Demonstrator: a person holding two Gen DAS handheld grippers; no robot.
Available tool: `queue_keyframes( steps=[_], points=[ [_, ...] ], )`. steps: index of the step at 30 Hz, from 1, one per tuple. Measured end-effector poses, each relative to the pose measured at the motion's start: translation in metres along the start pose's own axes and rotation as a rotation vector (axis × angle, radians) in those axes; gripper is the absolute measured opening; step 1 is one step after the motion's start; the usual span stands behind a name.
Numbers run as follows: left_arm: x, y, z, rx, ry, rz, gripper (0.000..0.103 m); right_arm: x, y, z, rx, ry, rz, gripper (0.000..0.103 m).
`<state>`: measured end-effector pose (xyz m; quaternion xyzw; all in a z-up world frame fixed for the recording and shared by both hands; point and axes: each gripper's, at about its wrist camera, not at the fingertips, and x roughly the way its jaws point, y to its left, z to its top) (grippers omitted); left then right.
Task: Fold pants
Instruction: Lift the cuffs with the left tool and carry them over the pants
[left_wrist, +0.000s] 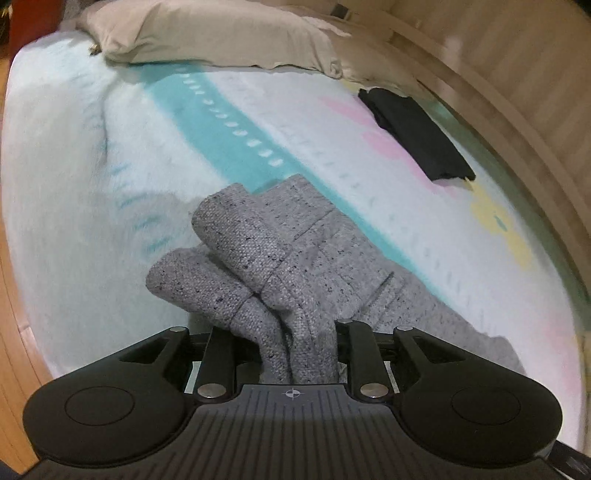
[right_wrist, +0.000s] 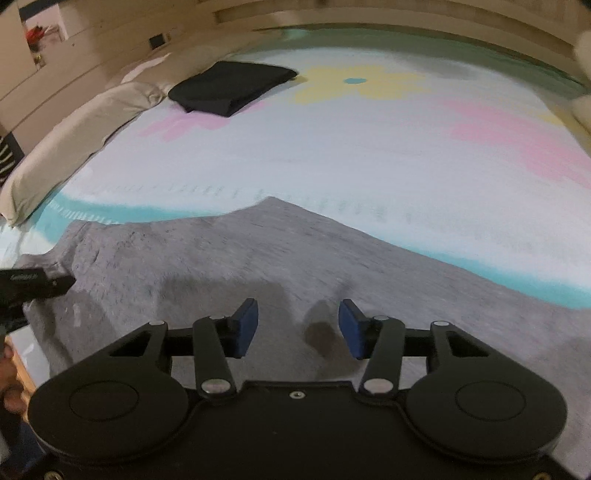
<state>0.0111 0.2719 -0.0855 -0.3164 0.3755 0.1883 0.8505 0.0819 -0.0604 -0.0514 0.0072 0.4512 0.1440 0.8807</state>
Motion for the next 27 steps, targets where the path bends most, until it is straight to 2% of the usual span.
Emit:
queue_keyframes(
  steps=[3, 8, 11, 14, 18, 20, 22, 26, 27],
  points=[
    [-0.002, 0.004, 0.001, -0.027, 0.005, -0.009, 0.022, 0.026, 0.014, 0.013, -0.01, 0.019, -0.005, 0.056],
    [-0.005, 0.008, -0.001, -0.043, 0.006, -0.013, 0.022, 0.074, 0.023, 0.042, -0.032, 0.054, -0.117, 0.056],
    [-0.005, 0.008, -0.001, -0.04, 0.005, -0.014, 0.022, 0.086, 0.022, 0.056, -0.024, 0.07, -0.151, 0.056],
    [-0.003, 0.009, 0.0, -0.043, 0.006, -0.018, 0.022, 0.081, 0.026, 0.056, -0.015, 0.093, -0.144, 0.057],
    [-0.005, 0.01, -0.001, -0.047, 0.003, -0.024, 0.022, 0.059, 0.043, 0.022, -0.068, 0.095, -0.125, 0.057],
    [-0.005, 0.011, -0.001, -0.049, 0.003, -0.028, 0.022, 0.042, 0.053, -0.006, -0.099, 0.109, -0.084, 0.057],
    [-0.005, 0.011, -0.001, -0.05, 0.002, -0.03, 0.022, 0.022, 0.061, -0.032, -0.114, 0.088, -0.06, 0.062],
    [-0.005, 0.011, -0.001, -0.049, 0.001, -0.031, 0.022, -0.017, 0.069, -0.079, -0.123, 0.082, -0.004, 0.08],
    [-0.005, 0.011, -0.001, -0.049, -0.001, -0.031, 0.022, -0.024, 0.07, -0.086, -0.127, 0.082, 0.008, 0.081]
  ],
)
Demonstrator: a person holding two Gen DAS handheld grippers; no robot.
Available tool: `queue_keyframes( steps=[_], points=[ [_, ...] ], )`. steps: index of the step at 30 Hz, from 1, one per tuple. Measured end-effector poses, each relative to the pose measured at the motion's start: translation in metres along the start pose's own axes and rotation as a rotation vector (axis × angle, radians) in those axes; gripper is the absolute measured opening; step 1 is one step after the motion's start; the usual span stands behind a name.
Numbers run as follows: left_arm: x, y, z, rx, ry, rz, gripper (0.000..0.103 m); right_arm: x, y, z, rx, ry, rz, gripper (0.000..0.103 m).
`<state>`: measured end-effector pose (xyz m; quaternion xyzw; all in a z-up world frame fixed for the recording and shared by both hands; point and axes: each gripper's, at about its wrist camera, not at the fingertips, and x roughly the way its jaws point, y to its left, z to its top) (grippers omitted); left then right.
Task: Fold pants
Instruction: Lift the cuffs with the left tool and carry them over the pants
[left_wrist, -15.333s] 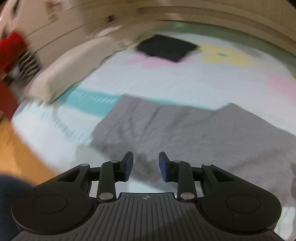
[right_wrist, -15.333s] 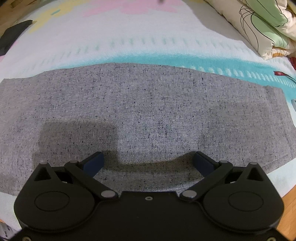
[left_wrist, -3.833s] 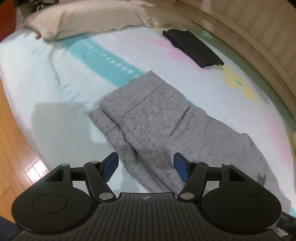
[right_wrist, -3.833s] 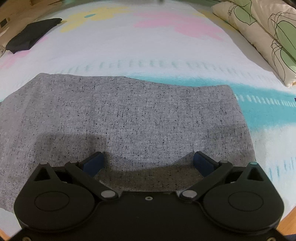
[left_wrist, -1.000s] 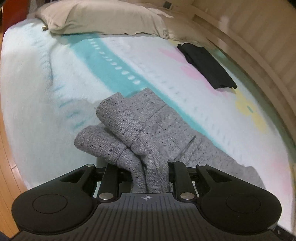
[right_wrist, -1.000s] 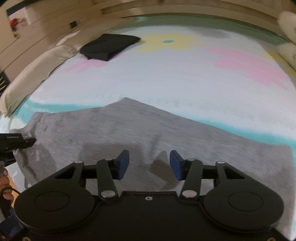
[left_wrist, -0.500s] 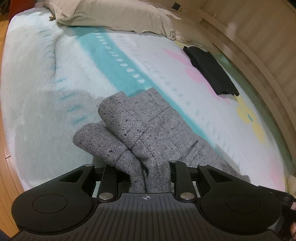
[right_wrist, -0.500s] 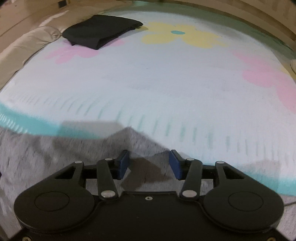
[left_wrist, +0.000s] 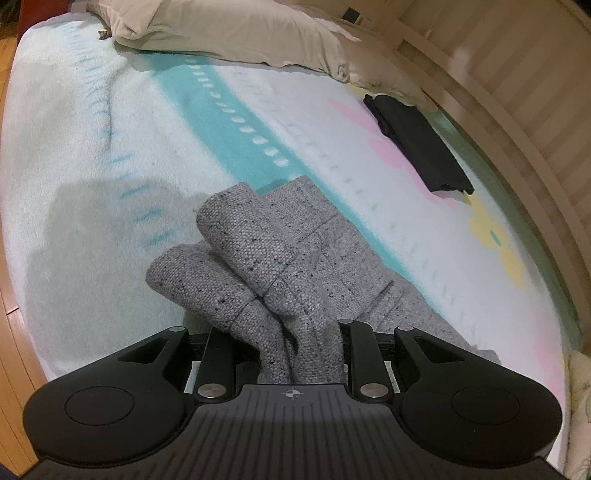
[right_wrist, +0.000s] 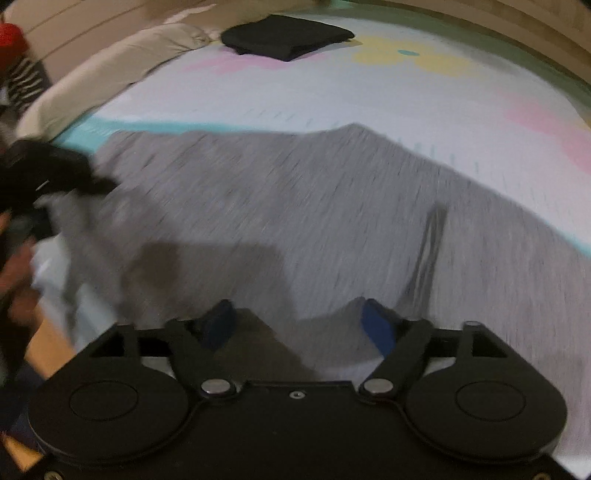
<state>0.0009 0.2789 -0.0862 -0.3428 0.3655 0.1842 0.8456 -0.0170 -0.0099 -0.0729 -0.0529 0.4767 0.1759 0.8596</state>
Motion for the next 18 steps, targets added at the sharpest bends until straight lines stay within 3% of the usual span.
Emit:
queue_keyframes(
  steps=[5, 7, 8, 11, 15, 18],
  points=[
    [-0.011, -0.004, 0.001, 0.008, -0.033, -0.02, 0.021, -0.037, -0.018, 0.001, 0.035, -0.033, 0.012, 0.081],
    [-0.02, -0.01, 0.002, 0.036, -0.059, -0.028, 0.02, -0.052, -0.04, 0.008, 0.097, -0.075, -0.012, 0.09],
    [-0.025, -0.014, 0.002, 0.055, -0.074, -0.033, 0.02, -0.059, -0.055, 0.011, 0.131, -0.101, -0.053, 0.096],
    [-0.041, -0.028, 0.001, 0.116, -0.117, -0.05, 0.02, -0.068, -0.092, 0.015, 0.207, -0.153, -0.211, 0.098],
    [-0.061, -0.048, -0.004, 0.206, -0.173, -0.069, 0.02, -0.054, -0.151, 0.018, 0.284, -0.059, -0.359, 0.098],
    [-0.074, -0.062, -0.007, 0.257, -0.205, -0.097, 0.02, -0.04, -0.182, 0.013, 0.333, 0.027, -0.403, 0.098]
  ],
)
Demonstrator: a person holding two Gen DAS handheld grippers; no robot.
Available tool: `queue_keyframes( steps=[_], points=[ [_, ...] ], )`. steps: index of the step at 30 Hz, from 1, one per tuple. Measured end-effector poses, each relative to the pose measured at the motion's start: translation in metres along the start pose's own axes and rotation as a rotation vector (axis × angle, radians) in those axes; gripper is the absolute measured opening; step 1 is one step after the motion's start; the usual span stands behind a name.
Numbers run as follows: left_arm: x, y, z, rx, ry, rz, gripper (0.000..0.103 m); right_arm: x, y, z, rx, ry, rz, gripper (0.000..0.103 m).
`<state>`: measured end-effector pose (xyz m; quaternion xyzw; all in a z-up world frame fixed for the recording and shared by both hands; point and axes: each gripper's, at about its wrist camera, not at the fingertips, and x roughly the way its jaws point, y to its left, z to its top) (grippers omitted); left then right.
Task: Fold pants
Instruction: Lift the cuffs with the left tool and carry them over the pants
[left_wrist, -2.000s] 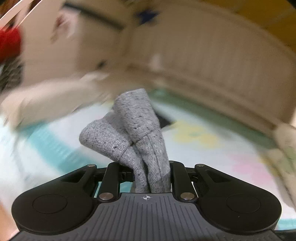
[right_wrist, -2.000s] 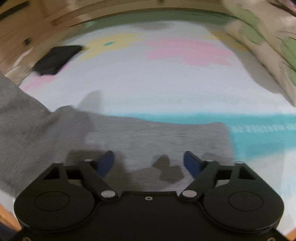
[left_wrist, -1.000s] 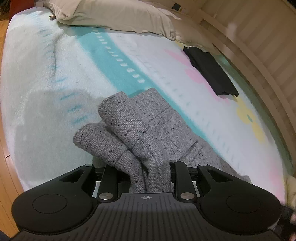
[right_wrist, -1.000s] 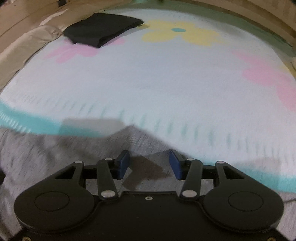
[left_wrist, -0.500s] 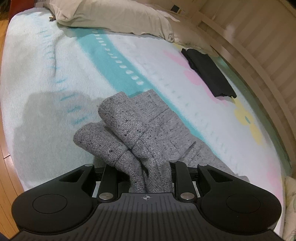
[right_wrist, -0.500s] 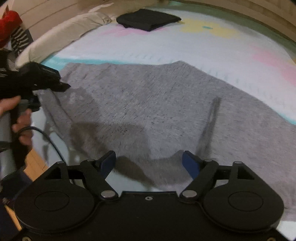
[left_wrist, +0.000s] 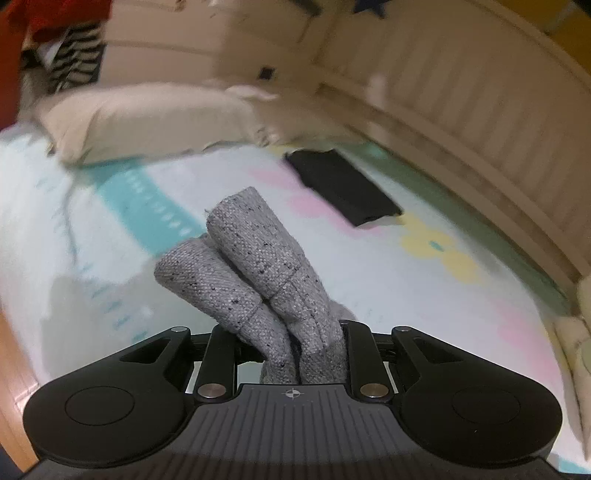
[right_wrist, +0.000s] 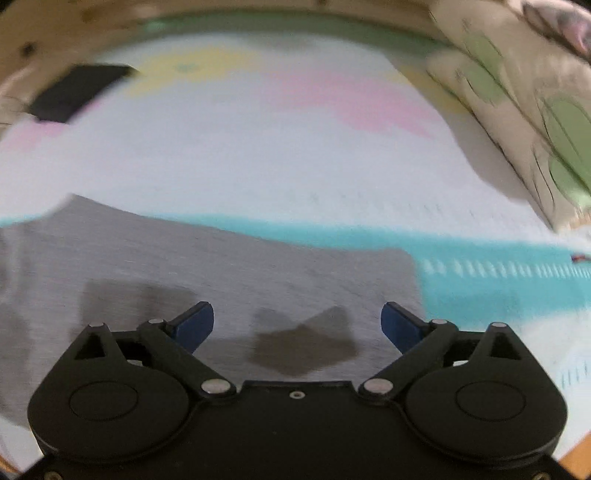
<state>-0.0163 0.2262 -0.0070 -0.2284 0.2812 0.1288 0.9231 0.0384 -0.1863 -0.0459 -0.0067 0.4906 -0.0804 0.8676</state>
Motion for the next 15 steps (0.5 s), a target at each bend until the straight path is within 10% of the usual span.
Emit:
queue_keyframes(
  steps=[4, 15],
  points=[
    [-0.017, -0.027, 0.003, 0.089, -0.057, -0.027, 0.02, 0.027, -0.019, -0.011, 0.089, 0.149, 0.005, 0.099],
    [-0.077, -0.183, -0.052, 0.506, -0.207, -0.274, 0.021, 0.017, -0.025, -0.019, 0.056, 0.177, 0.058, 0.102]
  ],
)
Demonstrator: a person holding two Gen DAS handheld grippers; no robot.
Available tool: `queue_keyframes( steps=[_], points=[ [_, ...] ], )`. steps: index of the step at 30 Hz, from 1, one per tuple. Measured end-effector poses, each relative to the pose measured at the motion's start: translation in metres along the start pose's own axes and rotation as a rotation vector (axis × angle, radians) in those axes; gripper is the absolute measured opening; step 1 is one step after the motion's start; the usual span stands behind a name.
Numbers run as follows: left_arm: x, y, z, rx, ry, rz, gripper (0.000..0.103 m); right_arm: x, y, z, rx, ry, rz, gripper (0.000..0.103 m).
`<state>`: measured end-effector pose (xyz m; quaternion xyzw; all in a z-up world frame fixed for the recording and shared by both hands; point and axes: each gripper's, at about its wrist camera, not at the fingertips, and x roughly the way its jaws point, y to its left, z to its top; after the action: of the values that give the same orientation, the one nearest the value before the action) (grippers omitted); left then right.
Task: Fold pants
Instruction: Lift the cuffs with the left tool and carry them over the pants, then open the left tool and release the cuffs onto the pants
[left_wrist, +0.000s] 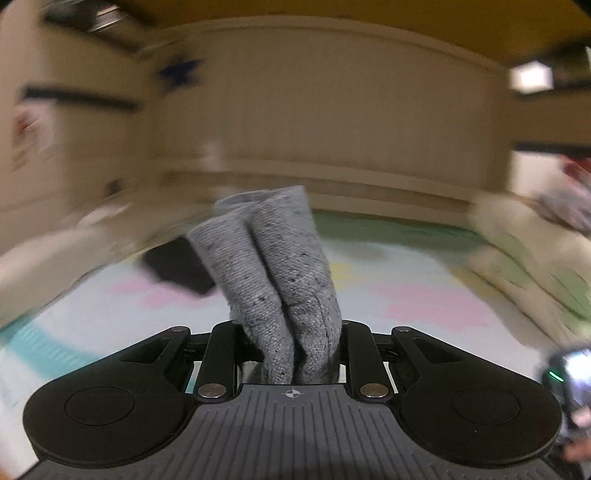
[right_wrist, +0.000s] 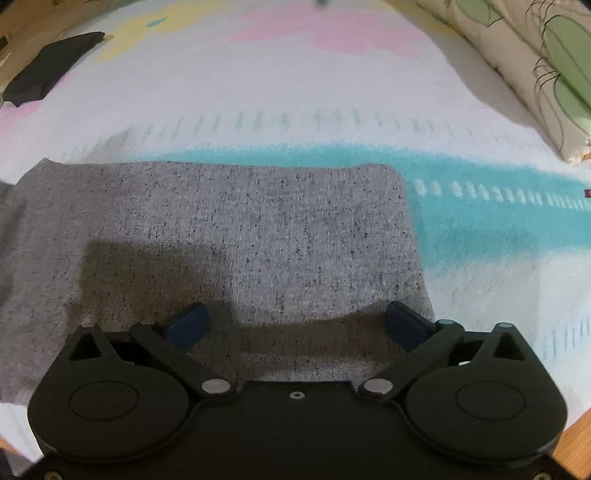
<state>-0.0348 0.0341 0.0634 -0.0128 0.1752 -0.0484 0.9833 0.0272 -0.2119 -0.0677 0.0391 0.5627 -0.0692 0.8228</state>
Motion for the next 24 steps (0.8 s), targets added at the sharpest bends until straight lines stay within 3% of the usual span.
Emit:
queue_keyframes(
  steps=[4, 8, 11, 17, 21, 24],
  points=[
    [0.015, -0.068, -0.028, 0.146, 0.082, -0.173, 0.024, -0.003, -0.01, 0.007, -0.021, 0.03, 0.037, 0.102],
    [0.03, -0.093, -0.056, 0.173, 0.249, -0.344, 0.026, -0.008, -0.016, 0.004, -0.057, 0.022, -0.002, 0.102],
    [0.027, -0.089, -0.06, 0.185, 0.228, -0.355, 0.026, -0.009, -0.024, 0.002, -0.067, 0.01, -0.061, 0.102],
    [0.021, -0.065, -0.043, 0.174, 0.196, -0.382, 0.027, -0.01, -0.04, 0.003, -0.005, 0.017, -0.078, 0.101],
    [0.021, -0.082, -0.036, 0.15, 0.189, -0.378, 0.027, -0.01, -0.041, 0.011, 0.002, 0.007, -0.098, 0.1],
    [0.026, -0.101, -0.034, 0.137, 0.175, -0.416, 0.035, -0.015, -0.037, 0.011, -0.025, -0.013, -0.127, 0.1]
  ],
)
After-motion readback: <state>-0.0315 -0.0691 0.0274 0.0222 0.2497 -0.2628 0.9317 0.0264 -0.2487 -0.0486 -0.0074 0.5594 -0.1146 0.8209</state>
